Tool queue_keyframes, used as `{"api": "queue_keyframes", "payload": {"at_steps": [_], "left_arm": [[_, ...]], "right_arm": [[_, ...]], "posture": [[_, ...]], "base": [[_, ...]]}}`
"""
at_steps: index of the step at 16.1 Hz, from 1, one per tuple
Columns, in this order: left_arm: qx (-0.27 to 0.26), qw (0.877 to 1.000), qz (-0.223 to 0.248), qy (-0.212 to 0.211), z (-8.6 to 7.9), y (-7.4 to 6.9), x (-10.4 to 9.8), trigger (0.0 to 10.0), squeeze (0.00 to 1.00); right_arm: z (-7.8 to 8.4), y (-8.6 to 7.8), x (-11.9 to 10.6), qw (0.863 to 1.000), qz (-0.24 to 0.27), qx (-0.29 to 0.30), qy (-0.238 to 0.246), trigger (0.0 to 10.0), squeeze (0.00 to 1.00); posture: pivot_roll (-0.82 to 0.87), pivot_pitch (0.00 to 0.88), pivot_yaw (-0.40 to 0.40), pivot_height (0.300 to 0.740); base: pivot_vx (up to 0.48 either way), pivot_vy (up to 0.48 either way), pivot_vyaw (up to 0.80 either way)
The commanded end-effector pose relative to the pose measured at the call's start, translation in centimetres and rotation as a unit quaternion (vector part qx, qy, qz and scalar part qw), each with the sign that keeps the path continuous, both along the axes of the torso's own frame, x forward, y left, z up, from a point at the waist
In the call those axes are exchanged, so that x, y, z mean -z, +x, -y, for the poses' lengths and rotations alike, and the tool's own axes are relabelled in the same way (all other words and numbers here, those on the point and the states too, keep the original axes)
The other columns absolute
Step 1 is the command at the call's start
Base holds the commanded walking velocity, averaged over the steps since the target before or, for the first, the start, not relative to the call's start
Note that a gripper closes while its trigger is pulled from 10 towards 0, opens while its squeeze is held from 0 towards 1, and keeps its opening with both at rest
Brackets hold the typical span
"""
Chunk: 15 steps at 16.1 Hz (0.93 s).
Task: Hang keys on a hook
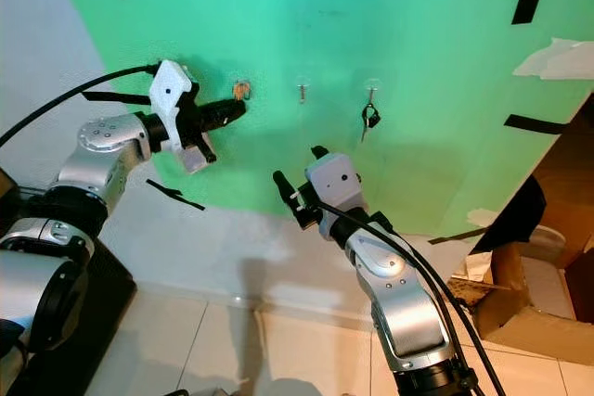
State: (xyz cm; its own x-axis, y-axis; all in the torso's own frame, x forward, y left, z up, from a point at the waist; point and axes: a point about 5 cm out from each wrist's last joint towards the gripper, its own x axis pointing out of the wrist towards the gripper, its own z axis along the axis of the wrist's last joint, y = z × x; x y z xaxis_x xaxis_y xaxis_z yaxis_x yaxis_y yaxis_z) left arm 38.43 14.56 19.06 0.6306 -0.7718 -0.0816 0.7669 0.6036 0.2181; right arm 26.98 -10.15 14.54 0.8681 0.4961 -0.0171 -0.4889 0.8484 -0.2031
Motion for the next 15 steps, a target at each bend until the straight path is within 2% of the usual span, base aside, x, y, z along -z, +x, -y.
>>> {"api": "queue_keyframes", "payload": {"at_steps": [1,7,11,12,15], "left_arm": [[-0.017,1.0,0.017,-0.001,-0.2,0.5,-1.2,10.0,0.0],[-0.088,0.995,0.032,0.029,-0.7,1.2,-1.1,10.0,0.0],[-0.089,0.994,0.026,0.052,-0.8,1.1,-0.3,10.0,0.0],[-0.092,0.994,0.028,0.047,-1.0,1.1,-0.4,10.0,0.0],[-0.096,0.995,0.022,-0.007,-1.7,1.1,-1.2,10.0,0.0]], "right_arm": [[-0.3,0.1,-0.3,1.0,0.01,-0.006,0.0,10.0,0.0],[-0.2,0.0,-0.2,1.0,0.008,-0.004,0.0,10.0,0.0],[-0.2,-0.1,-0.2,1.0,0.008,-0.003,-0.003,10.0,0.0],[-0.2,0.0,-0.2,1.0,0.008,-0.002,-0.003,10.0,0.0],[-0.1,-0.1,-0.1,1.0,0.008,0.002,-0.008,10.0,0.0]], "posture": [[-0.07,0.0,0.098,0.74],[-0.08,0.0,0.102,0.74],[-0.08,0.0,0.101,0.74],[-0.08,0.0,0.101,0.74],[-0.08,0.0,0.112,0.74]], "base": [[0.0,0.0,0.0],[0.0,0.0,0.0],[0.0,0.0,0.0],[0.0,0.0,0.0],[0.0,0.0,0.0]]}}
